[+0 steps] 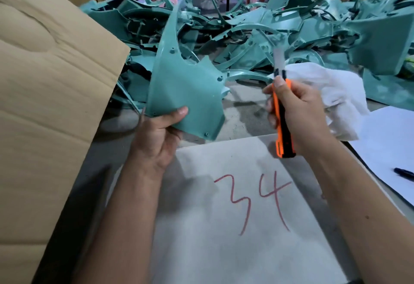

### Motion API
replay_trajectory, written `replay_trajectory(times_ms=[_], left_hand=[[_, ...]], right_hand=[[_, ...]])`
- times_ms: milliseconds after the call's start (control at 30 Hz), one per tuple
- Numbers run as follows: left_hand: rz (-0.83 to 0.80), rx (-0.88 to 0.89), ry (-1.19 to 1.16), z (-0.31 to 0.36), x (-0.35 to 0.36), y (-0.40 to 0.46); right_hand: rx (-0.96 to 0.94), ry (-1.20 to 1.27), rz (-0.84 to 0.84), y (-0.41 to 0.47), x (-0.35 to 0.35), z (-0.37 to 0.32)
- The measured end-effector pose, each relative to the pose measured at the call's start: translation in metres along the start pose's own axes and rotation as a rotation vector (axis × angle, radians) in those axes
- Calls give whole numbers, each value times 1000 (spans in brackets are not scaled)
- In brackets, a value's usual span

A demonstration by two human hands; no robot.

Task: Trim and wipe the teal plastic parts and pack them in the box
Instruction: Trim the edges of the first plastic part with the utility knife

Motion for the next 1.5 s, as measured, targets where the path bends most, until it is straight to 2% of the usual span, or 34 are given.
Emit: replay_trajectory(times_ms=[67,133,267,367,433,533,567,633,700,800,867,933,1000,1133,1200,1367,1433,1500], left_hand=[[19,2,-64,-7,5,0],[74,-15,-130,-14,8,-1],[131,-136,-302,-40,23,-7],[131,-174,-297,-48,30,-9],[80,-141,-111,-38,25,-7],[-42,31,447,-11,13,-2],[-84,59,552,-8,11,-2],[-147,93,651,-6,14,-2],[-124,165,742,-3,17,-4],[28,213,677,2,13,-3],[159,189,564,3,4,-2],[255,144,456,3,-3,-1],[272,102,395,-1,-1,1],[263,60,303,-2,4,1],[249,40,281,-2,5,0],[251,6,328,-3,7,-7],[257,-4,313,-3,9,-9],[260,-23,287,-1,11,-9]], right_hand=[[120,196,-160,-6,25,7],[162,269,-238,-13,41,9],[120,204,-260,-22,56,11],[10,101,-195,-18,48,9],[-48,23,-160,-12,39,6],[-137,-125,-118,-2,19,0],[-176,-182,-117,0,14,-3],[-267,-308,-105,2,9,-10],[-332,-413,-13,0,4,-16],[-326,-439,75,-3,1,-19],[-336,-430,-37,-6,10,-21],[-390,-497,-227,-16,31,-23],[-455,-624,-358,-28,51,-24],[-460,-682,-463,-34,69,-20],[-472,-678,-443,-33,67,-21],[-445,-754,-239,-18,44,-21],[-497,-759,-192,-19,39,-28],[-609,-700,-223,-31,47,-40]])
Point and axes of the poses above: each hand's wrist, its own y-axis towards the middle knuckle, its own x-axis out of the palm, z = x × y, the point moved 9 cm from there along y, towards the middle knuckle, and after that the axes turned 1 degree about x, right-handed, at the moved point
